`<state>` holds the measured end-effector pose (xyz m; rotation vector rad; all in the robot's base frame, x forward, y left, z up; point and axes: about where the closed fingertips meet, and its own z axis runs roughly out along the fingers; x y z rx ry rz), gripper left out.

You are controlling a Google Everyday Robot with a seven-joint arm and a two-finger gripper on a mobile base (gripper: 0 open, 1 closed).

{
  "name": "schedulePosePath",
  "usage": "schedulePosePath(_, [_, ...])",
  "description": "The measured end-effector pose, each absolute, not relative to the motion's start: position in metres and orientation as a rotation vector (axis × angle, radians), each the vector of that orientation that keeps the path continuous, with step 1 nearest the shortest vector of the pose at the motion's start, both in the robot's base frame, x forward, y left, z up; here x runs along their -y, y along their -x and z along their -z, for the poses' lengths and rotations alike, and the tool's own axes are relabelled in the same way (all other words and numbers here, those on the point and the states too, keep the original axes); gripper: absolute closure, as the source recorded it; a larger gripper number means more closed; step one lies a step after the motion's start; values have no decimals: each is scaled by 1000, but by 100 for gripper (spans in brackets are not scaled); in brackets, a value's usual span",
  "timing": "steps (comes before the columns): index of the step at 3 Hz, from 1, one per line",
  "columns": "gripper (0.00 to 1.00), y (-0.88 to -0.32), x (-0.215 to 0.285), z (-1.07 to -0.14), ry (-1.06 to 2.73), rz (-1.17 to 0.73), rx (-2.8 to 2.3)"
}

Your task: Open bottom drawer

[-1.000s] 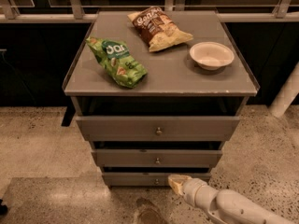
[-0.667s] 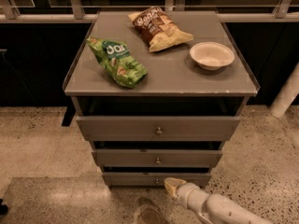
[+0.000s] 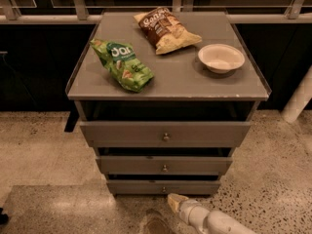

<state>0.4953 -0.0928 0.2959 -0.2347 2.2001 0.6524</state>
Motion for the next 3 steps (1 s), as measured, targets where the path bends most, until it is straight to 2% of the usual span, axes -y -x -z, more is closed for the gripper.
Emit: schedulePosePath(3, [100,-549,113,-283,139,-558,-2064])
